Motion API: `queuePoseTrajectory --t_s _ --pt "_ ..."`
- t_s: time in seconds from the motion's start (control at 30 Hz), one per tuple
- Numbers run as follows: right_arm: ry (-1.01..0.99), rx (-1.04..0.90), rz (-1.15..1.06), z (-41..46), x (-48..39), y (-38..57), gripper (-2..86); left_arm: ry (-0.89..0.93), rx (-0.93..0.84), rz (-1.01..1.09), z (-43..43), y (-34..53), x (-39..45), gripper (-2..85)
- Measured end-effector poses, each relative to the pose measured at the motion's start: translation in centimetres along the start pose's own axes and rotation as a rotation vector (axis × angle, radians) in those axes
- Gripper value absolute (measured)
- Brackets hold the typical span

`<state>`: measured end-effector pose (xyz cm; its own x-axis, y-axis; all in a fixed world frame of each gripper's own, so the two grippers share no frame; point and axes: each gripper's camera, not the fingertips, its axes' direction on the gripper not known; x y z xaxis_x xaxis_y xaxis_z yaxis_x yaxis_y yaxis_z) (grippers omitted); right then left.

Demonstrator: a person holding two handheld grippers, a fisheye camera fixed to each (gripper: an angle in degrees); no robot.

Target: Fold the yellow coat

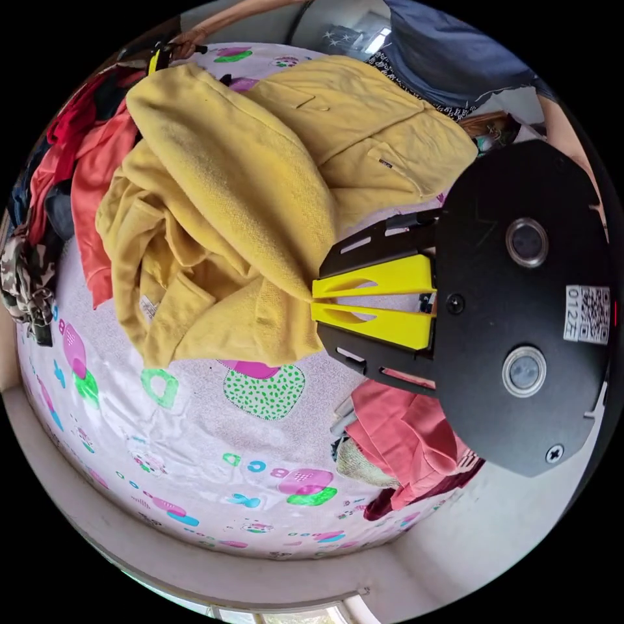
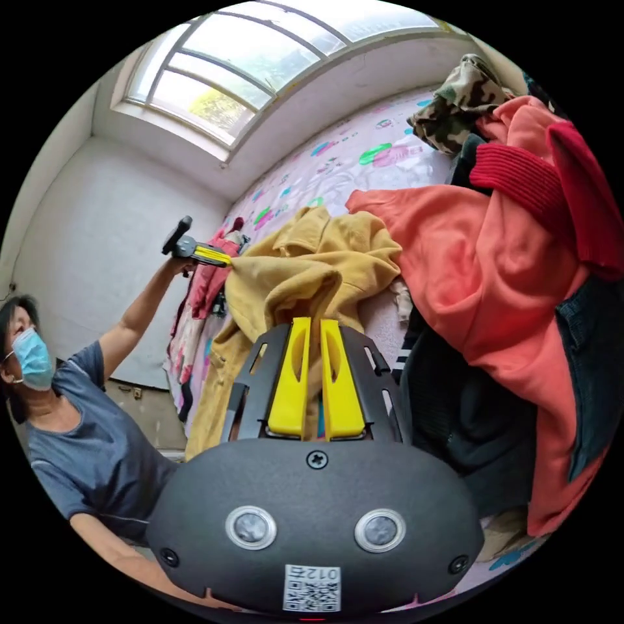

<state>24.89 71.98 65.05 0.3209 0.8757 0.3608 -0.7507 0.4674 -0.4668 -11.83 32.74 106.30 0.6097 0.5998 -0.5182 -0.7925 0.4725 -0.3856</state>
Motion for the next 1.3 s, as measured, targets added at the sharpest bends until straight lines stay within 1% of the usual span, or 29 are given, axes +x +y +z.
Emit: queuePoseTrajectory --t_s 0.07,0.13,0.17,0.33,0.37,0.4,0.5,0.53,0.57,0.67,0.73,0.77,0.83,0.9,0.93,0.97,1.07,1.13,1.17,1.2,1.23,1.3 --pt "0.021 0.028 0.011 1.0 -0.8 -0.6 0.5 -0.025 -0.028 -0.004 0.2 0.1 -1.2 -0.1" --pt "0.067 0.074 0.028 1.4 -1.9 -0.7 0.5 0.062 -0.027 -0.033 0.4 0.3 -3.0 -0.1" --pt "0.134 0.103 0.007 1.9 -3.5 -0.6 0.5 0.107 -0.044 -0.058 0.8 0.4 -4.2 -0.1" --pt "0.286 0.047 -0.232 7.8 -12.9 -0.3 2.8 0.108 -0.117 -0.134 3.3 1.1 -6.9 -0.1" --pt "0.345 0.028 -0.321 9.9 -15.5 -0.6 4.3 0.099 -0.129 -0.145 4.0 1.3 -7.0 -0.1" --pt "0.403 0.008 -0.421 12.0 -17.9 -1.0 6.1 0.082 -0.103 -0.133 4.3 1.6 -6.7 -0.1" --pt "0.478 -0.016 -0.561 16.5 -21.2 -3.0 7.1 0.029 -0.076 -0.088 4.7 2.2 -5.9 -0.1" --pt "0.473 -0.035 -0.559 17.4 -21.2 -3.7 7.1 0.021 -0.071 -0.083 4.7 2.3 -5.9 -0.1" --pt "0.448 -0.095 -0.53 19.2 -20.6 -5.4 7.5 0.015 -0.065 -0.081 4.7 2.6 -5.9 -0.1" --pt "0.304 -0.251 -0.394 23.1 -17.5 -8.7 7.7 0.0 -0.048 -0.08 4.9 3.3 -6.1 -0.1" --pt "0.255 -0.324 -0.344 24.8 -16.3 -9.7 5.7 -0.008 -0.04 -0.072 5.2 3.8 -6.1 0.0" --pt "0.199 -0.341 -0.346 25.2 -16.2 -10.2 3.2 -0.009 -0.026 -0.071 5.2 4.3 -6.2 0.0" --pt "0.177 -0.294 -0.389 24.2 -17.3 -11.0 2.1 0.0 -0.025 -0.07 5.5 5.0 -6.4 0.1" --pt "0.203 -0.138 -0.452 22.1 -19.0 -12.2 1.6 0.034 -0.011 -0.101 6.0 6.3 -7.2 0.3" --pt "0.223 -0.114 -0.461 22.0 -19.3 -12.5 1.5 0.05 0.001 -0.116 6.1 6.6 -7.4 0.4" --pt "0.267 -0.117 -0.462 23.0 -19.6 -13.0 1.4 0.074 0.044 -0.151 6.0 7.3 -7.8 0.7" --pt "0.387 -0.318 -0.453 30.2 -19.1 -12.5 1.3 0.132 0.084 -0.251 5.7 9.6 -8.7 1.7" --pt "0.405 -0.355 -0.398 33.3 -18.4 -11.6 1.4 0.215 0.108 -0.3 5.1 11.3 -9.7 2.1" --pt "0.409 -0.326 -0.335 34.0 -17.7 -11.2 1.5 0.211 0.113 -0.324 4.4 12.6 -10.0 2.3" --pt "0.389 -0.277 -0.274 33.9 -17.2 -10.9 1.7 0.167 0.141 -0.344 3.3 14.0 -10.1 2.4" --pt "0.38 -0.246 -0.248 33.6 -17.0 -10.8 1.8 0.149 0.162 -0.351 2.6 14.7 -10.0 2.4" --pt "0.368 -0.112 -0.196 31.0 -17.2 -9.8 2.3 0.133 0.307 -0.343 -0.7 17.4 -8.1 2.1"
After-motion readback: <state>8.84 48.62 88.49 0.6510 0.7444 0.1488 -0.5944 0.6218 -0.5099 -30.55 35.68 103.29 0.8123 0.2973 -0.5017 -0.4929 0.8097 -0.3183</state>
